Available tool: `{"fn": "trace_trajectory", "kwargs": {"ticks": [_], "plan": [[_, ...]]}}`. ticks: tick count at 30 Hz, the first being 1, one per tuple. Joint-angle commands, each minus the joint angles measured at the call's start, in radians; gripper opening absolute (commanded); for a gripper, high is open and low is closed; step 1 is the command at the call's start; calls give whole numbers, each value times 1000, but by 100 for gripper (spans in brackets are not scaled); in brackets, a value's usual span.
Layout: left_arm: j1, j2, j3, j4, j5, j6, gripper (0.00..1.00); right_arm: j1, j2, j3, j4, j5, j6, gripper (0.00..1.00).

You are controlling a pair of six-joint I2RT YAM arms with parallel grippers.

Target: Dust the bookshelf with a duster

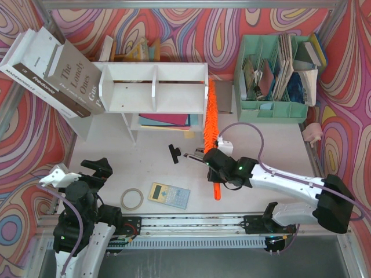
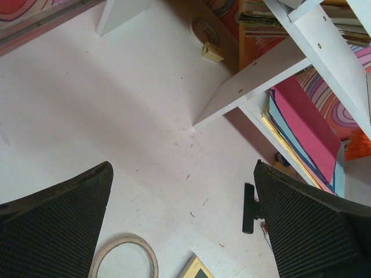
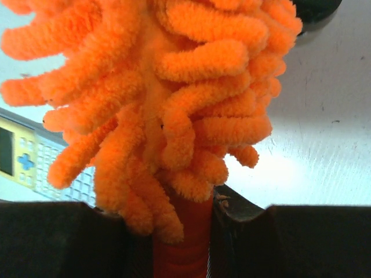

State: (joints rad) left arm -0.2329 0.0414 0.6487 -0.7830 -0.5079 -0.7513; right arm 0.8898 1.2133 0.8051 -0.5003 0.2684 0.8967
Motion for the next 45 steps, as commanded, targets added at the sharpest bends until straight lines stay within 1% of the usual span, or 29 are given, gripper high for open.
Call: {"fn": "trace_trajectory", "kwargs": {"ticks": [1, 6, 16, 21, 26, 31, 36, 41, 45], "plan": [[7, -5, -14, 16, 8, 7, 99, 5, 60, -10, 80, -32, 14, 0], [7, -7, -13, 13, 8, 7, 98, 4, 128, -17, 92, -35, 10, 0], [7, -8, -14, 16, 8, 7, 98, 4, 149, -37, 106, 34, -37, 0], [7, -13, -15, 14, 6, 7, 98, 4, 194, -37, 122, 15, -43, 0], [7, -12, -14, 15, 8, 7, 98, 4, 198, -20, 109, 24, -48, 0], [7, -6, -14, 18, 8, 7, 99, 4, 143, 21, 70, 67, -65, 0], [7, -6, -14, 19, 7, 7, 98, 4, 24, 79, 22, 140, -97, 0], [7, -6, -14, 19, 6, 8, 98, 3, -80, 173, -36, 194, -135, 0], [7, -5, -15, 19, 6, 7, 99, 2, -142, 252, -65, 203, -166, 0]]}}
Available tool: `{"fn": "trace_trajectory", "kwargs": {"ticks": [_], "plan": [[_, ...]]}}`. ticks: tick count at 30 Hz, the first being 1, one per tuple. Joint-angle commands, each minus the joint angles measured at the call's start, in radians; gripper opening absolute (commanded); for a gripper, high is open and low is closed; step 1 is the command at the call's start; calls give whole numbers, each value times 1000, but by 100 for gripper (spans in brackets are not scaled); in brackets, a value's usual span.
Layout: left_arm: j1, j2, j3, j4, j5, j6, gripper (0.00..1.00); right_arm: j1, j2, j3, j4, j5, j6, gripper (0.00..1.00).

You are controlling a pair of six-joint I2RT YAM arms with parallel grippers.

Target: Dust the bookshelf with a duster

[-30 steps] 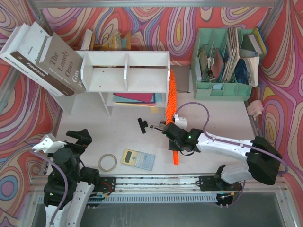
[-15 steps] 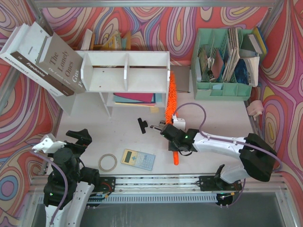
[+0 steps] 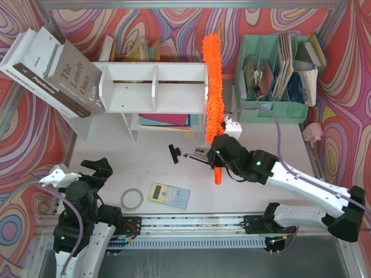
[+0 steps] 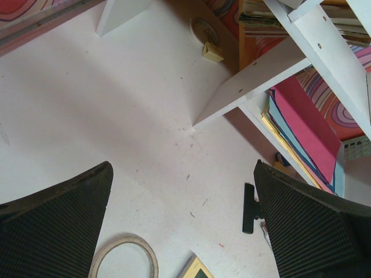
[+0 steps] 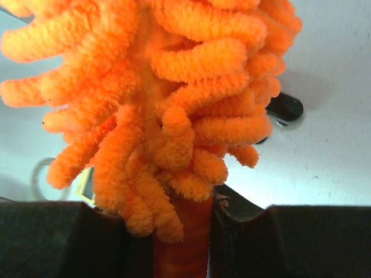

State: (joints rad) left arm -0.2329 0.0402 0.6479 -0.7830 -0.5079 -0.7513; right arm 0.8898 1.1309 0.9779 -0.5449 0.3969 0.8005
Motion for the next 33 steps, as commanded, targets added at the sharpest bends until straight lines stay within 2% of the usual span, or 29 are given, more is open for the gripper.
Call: {"fn": "trace_trajectory", "kwargs": {"ticks": [1, 8, 13, 16, 22, 27, 33], "plan": [[7, -3, -13, 19, 7, 7, 99, 4, -72, 97, -22, 70, -78, 0], [8, -1, -13, 22, 9, 9, 98, 5, -74, 224, 16, -27, -202, 0], [8, 1, -12, 16, 5, 8, 99, 20, 24, 355, 9, -130, -174, 0], [7, -5, -13, 13, 0, 6, 99, 76, 128, 459, -50, -102, -145, 0], [9, -7, -13, 14, 0, 5, 99, 255, 262, 590, -33, -58, -124, 0], [9, -16, -15, 13, -1, 3, 98, 323, 315, 589, 12, -95, -86, 0], [9, -26, -16, 11, -1, 2, 98, 382, 365, 567, -53, -108, -48, 0]]}}
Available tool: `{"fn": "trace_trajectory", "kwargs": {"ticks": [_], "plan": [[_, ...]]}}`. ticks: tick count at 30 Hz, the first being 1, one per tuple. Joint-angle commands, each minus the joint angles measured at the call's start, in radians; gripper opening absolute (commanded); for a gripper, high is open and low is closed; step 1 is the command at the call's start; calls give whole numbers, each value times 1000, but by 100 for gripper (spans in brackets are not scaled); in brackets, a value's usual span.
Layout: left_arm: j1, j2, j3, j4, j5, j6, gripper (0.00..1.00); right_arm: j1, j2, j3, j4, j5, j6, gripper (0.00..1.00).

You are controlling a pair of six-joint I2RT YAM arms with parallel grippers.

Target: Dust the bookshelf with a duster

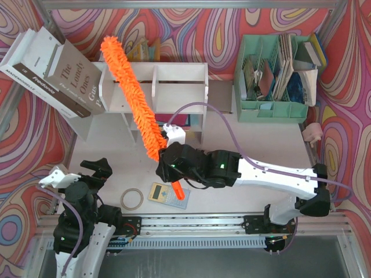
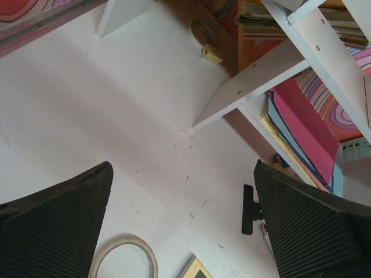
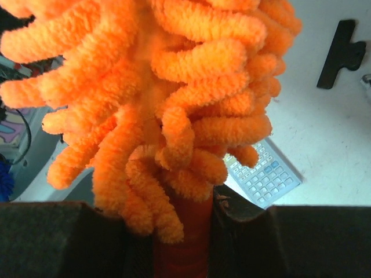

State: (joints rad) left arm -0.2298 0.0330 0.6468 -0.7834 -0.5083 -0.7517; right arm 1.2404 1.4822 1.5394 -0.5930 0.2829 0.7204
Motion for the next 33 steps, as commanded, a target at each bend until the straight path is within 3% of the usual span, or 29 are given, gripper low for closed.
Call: {"fn": "trace_trajectory", "kwargs": {"ticks": [1, 10, 21, 33], "plan": [[6, -20, -15, 12, -1, 2, 99, 38, 11, -6, -9, 5, 42, 0], [6, -28, -12, 9, 4, 2, 98, 55, 46, -79, 33, -77, 87, 0], [6, -27, -12, 11, 10, 1, 99, 54, 67, -149, -14, -51, 119, 0], [6, -27, -16, 15, 10, 3, 99, 56, 66, -92, 30, -104, 49, 0]]}}
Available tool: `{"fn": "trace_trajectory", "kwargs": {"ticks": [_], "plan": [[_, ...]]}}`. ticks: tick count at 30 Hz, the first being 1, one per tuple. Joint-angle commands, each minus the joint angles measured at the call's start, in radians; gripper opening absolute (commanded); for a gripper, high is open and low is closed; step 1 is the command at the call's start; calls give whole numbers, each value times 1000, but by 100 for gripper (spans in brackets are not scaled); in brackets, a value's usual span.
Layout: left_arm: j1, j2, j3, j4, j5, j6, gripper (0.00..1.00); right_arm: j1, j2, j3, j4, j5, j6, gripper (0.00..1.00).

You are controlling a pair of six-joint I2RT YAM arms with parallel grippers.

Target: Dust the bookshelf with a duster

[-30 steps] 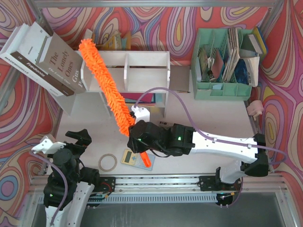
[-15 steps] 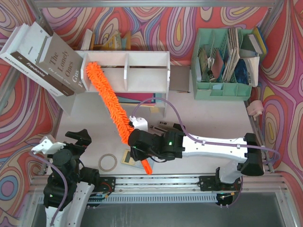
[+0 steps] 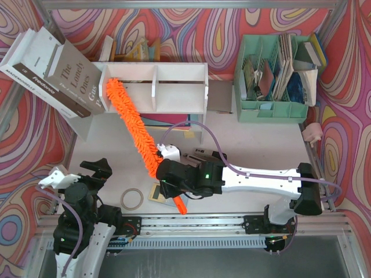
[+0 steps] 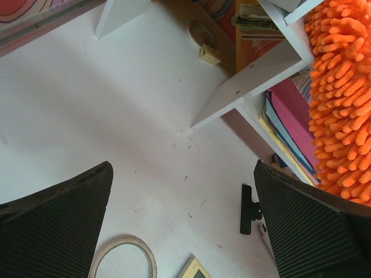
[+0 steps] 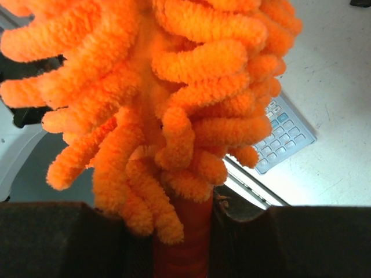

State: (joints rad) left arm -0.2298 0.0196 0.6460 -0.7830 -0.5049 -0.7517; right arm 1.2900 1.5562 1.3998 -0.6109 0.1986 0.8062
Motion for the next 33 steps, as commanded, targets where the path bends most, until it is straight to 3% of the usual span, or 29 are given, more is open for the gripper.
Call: {"fn": "trace_trajectory", "kwargs": {"ticks": [1, 7, 13, 18, 33], "plan": [[6, -12, -16, 14, 6, 4, 99, 9, -5, 50, 51, -27, -43, 0], [6, -11, -16, 16, 6, 5, 99, 16, 33, 96, -4, -19, -32, 0], [6, -13, -16, 18, 6, 4, 99, 15, -49, 54, -128, 171, 168, 0], [6, -12, -17, 19, 11, 4, 99, 15, -98, 13, -121, 206, 243, 0], [6, -15, -15, 14, 8, 2, 99, 16, 84, 170, 18, 14, 27, 0]]}}
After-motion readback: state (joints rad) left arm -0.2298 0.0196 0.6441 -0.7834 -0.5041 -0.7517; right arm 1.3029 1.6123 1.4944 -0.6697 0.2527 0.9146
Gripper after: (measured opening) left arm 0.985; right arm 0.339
